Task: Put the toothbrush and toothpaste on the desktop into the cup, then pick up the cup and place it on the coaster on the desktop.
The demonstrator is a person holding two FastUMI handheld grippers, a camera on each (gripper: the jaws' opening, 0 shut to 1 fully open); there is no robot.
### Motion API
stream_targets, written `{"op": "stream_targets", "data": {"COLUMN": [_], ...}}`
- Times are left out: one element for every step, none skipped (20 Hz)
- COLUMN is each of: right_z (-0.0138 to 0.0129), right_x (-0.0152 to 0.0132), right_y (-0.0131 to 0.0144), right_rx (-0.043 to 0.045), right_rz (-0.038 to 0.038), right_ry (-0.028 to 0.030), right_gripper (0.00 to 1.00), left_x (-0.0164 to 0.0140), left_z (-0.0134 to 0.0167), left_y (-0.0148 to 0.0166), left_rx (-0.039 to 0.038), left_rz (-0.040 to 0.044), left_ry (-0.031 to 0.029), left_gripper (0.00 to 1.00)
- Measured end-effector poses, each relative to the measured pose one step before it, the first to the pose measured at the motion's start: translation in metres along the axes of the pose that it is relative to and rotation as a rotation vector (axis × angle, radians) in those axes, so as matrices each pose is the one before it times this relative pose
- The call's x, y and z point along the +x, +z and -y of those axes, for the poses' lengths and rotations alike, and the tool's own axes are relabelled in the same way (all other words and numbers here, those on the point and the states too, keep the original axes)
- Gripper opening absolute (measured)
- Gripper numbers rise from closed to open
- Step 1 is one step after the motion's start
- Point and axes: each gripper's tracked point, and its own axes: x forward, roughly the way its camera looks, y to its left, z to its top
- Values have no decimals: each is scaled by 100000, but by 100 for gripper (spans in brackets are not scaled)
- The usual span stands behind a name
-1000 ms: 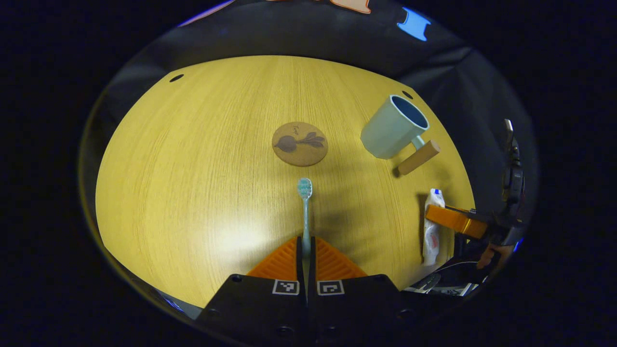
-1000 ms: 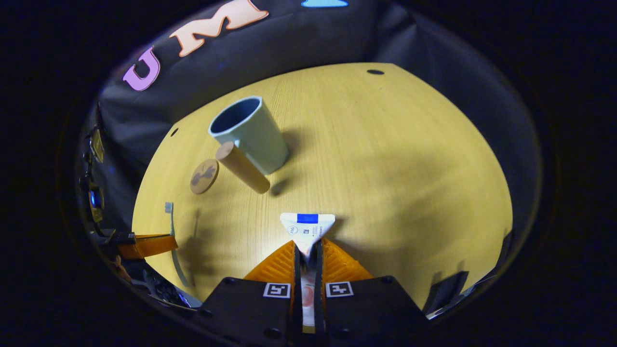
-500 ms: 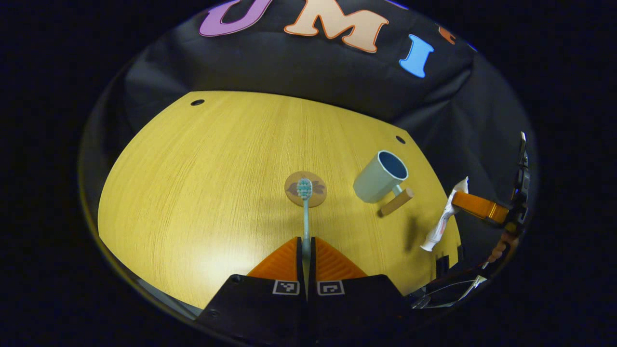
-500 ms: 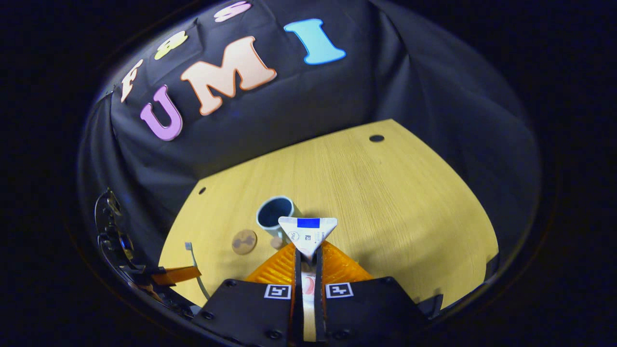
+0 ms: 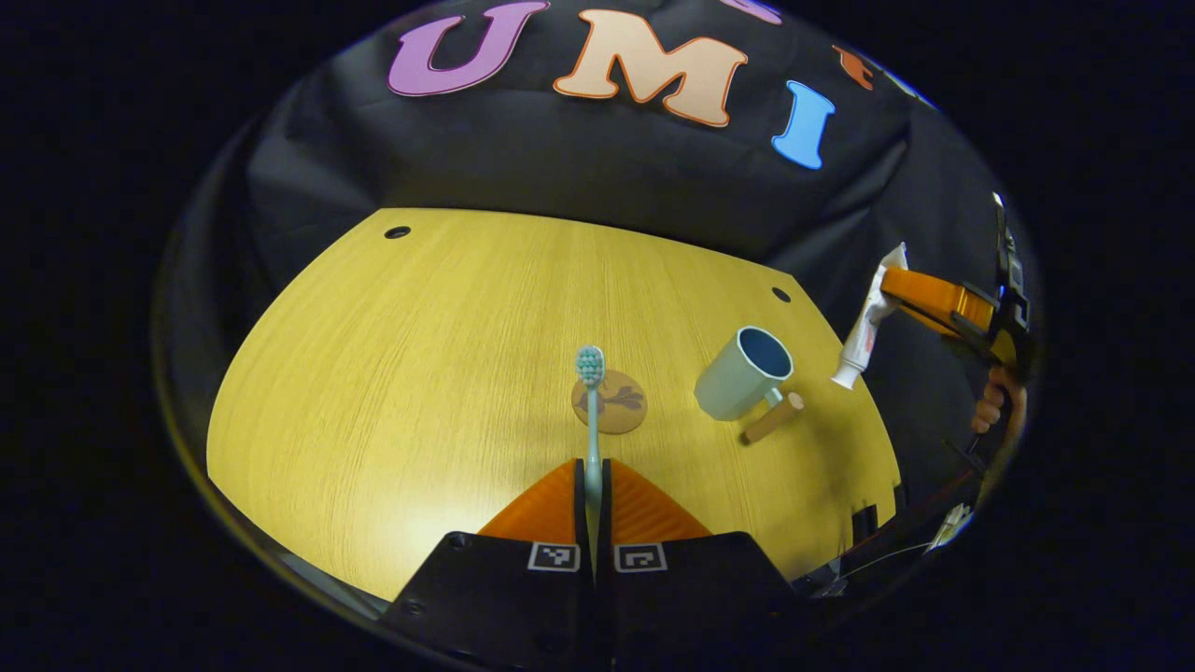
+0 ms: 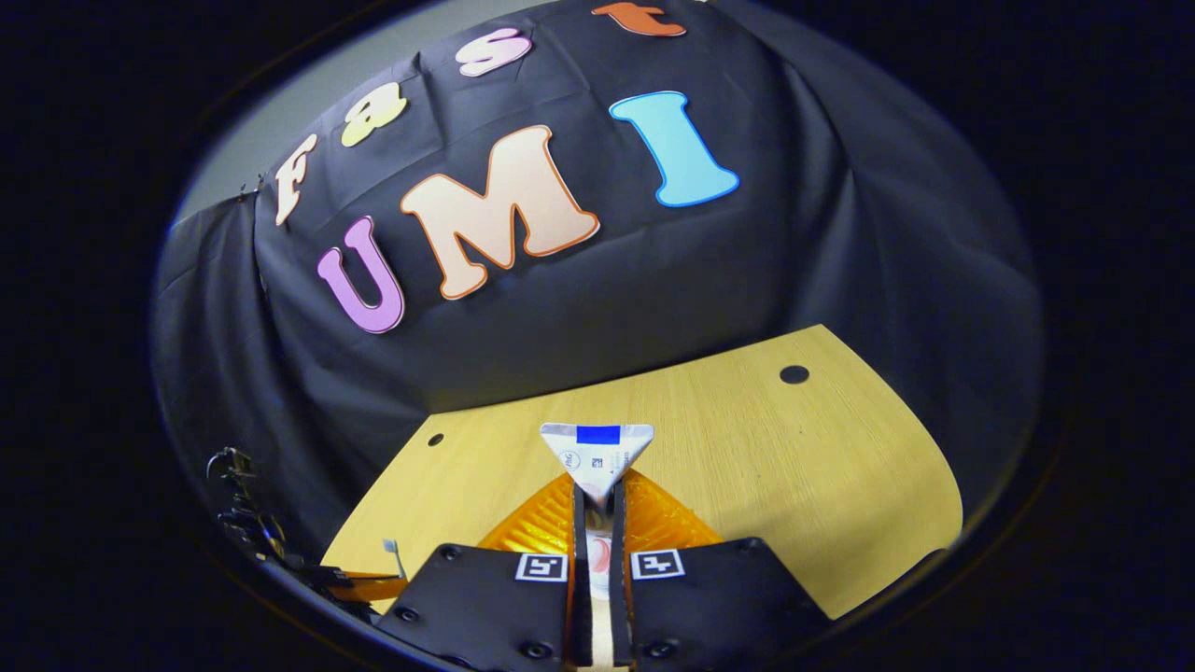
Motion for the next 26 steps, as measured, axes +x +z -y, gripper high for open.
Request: {"op": "stream_targets", "data": {"right_z": [-148, -104, -216, -284, -208, -133, -73, -138, 15, 1, 61, -106, 76, 144, 192, 215, 202, 251, 149, 26, -22, 17, -26, -25, 33, 175], "right_x": [981, 819, 943, 755, 783, 652, 539, 417, 335, 194, 96, 61, -52, -41, -116, -68, -54, 5, -14, -27, -51, 5, 62, 0, -29, -3], "right_y": [253, 207, -23, -237, -262, -433, -465, -610, -599, -481, -494, -490, -391, -451, -422, -478, -255, -241, -119, -65, -28, -144, -97, -173, -96, -238], "right_rx": [-869, -521, -471, -628, -779, -1330, -1630, -1707, -1501, -1115, -785, -762, -516, -594, -161, 145, 370, 561, 1060, 1086, 636, 273, 523, 147, 217, 734], "right_rz": [1233, 1048, 832, 440, 147, -247, -867, -846, -587, -209, 423, 246, 147, 131, -216, -276, -310, 363, 348, 424, 870, 671, 482, 449, 462, 4], "right_ry": [425, 393, 1015, 1157, 1242, 915, 601, 586, 341, 232, 358, 469, 132, -4, -132, -114, 80, -377, 149, 415, 670, 467, 524, 391, 321, 244], "right_gripper": [10, 10, 10, 10, 10, 10, 10, 11, 11, 10, 10, 10, 11, 10, 10, 11, 11, 11, 10, 10, 10, 10, 10, 10, 11, 11], "left_x": [-260, -119, -169, 75, 173, 283, 325, 457, 537, 530, 685, 695, 692, 818, 800, 840, 893, 1040, 1102, 969, 801, 925, 930, 755, 584, 512], "left_z": [22, 9, 20, 172, 263, 333, 350, 517, 671, 738, 945, 1011, 963, 982, 826, 580, 726, 811, 840, 624, 748, 494, 405, 240, 312, 201], "left_y": [846, 837, 760, 705, 903, 796, 740, 830, 592, 796, 575, 565, 669, 736, 570, 586, 616, 500, 308, 120, -395, -367, -357, -560, -795, -676], "left_rx": [296, 859, 982, 898, 798, 470, 224, -142, -745, -1245, -2046, -2449, -2274, -1773, -704, 512, 457, -463, -1388, -1849, -1406, -486, 201, 471, 196, -75], "left_rz": [1783, 1803, 1155, 1162, 1974, 1867, 1958, 2392, 2335, 2959, 2546, 2692, 2784, 3311, 3054, 3189, 3125, 3014, 2963, 1524, -14, 1170, 928, 132, -648, -688], "left_ry": [811, 711, 1140, 446, 430, 181, 20, -577, -560, -1495, -1959, -2274, -2315, -2148, -1642, -885, -1422, -1563, -2168, -1000, -1584, -1171, -1111, -586, -1154, -778], "left_gripper": [0, 0, 0, 0, 0, 0, 0, 0, 0, 0, 0, 0, 0, 0, 0, 0, 0, 0, 0, 0, 0, 0, 0, 0, 0, 0]}}
